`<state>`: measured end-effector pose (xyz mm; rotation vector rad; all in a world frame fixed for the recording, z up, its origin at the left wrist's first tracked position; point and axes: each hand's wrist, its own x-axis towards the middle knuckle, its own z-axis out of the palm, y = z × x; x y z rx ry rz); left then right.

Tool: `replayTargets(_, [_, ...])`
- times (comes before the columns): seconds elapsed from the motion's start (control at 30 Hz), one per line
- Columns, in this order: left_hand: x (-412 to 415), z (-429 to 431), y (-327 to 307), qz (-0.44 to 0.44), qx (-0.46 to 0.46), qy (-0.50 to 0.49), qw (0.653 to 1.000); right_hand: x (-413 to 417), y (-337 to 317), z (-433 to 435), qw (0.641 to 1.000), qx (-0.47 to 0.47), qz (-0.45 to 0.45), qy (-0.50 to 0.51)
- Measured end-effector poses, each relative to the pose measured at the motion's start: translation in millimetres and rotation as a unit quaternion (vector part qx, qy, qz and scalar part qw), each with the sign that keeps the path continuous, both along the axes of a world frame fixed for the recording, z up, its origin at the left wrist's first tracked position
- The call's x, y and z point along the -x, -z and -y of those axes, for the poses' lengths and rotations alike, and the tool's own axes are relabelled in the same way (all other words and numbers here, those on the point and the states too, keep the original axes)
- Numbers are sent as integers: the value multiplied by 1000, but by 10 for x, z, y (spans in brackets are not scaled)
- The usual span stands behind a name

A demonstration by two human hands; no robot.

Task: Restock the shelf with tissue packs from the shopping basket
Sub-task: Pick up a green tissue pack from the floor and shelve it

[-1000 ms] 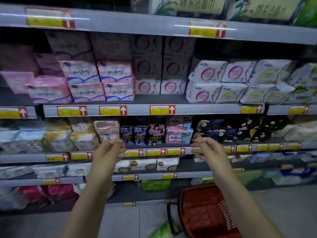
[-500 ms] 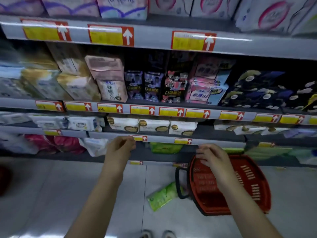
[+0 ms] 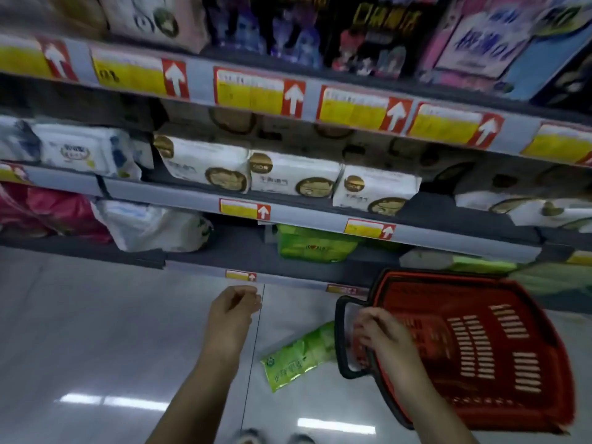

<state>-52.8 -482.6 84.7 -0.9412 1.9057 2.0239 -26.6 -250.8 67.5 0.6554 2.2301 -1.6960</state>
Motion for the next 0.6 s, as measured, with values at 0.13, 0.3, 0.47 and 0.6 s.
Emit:
replayTargets(0.13, [-52,15,730,0,5,-5,1000,-176,675,142,997,11,-10,-75])
replayTargets(0.3, [-311,113,1602,56,-21,-29,998,-470,1569,365,994,55,1,-90])
replayTargets(0.47, [-592,221,2479,135,12,-33,990,-735,2470,427,996,18,53,-72])
replayTargets(0.6, [-590,150,2927,143,18,-5,990,-647,3038,259,994,-74,71,-48])
